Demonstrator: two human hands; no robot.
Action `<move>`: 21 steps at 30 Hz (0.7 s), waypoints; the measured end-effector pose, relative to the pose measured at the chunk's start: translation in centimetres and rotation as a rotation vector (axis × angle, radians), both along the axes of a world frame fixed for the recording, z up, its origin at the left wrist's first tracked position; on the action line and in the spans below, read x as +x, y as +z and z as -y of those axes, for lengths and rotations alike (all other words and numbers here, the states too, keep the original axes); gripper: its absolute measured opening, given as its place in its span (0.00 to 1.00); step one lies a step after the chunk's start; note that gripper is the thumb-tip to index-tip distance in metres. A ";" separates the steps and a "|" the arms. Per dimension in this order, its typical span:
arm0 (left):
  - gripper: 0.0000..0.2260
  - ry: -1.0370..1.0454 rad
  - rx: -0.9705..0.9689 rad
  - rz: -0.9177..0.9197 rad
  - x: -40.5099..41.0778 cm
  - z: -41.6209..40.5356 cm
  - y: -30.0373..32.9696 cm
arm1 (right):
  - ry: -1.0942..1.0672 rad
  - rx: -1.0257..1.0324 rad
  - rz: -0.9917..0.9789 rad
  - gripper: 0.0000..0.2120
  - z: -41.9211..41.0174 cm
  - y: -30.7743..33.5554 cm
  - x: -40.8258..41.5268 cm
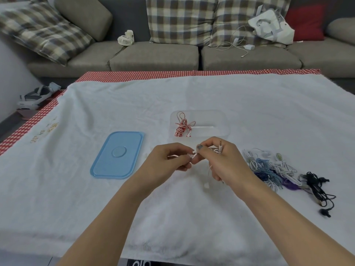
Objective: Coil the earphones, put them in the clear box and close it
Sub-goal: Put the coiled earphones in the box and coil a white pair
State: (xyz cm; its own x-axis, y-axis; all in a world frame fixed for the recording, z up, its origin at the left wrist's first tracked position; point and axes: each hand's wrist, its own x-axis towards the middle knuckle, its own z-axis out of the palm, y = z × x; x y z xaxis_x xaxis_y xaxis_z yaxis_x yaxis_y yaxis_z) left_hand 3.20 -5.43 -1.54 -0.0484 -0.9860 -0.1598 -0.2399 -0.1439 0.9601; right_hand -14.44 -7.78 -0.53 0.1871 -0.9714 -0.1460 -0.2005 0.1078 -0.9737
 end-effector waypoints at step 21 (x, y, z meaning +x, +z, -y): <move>0.03 -0.003 -0.230 0.183 -0.6 -0.5 1.3 | 0.008 0.118 0.183 0.06 0.3 0.0 -0.7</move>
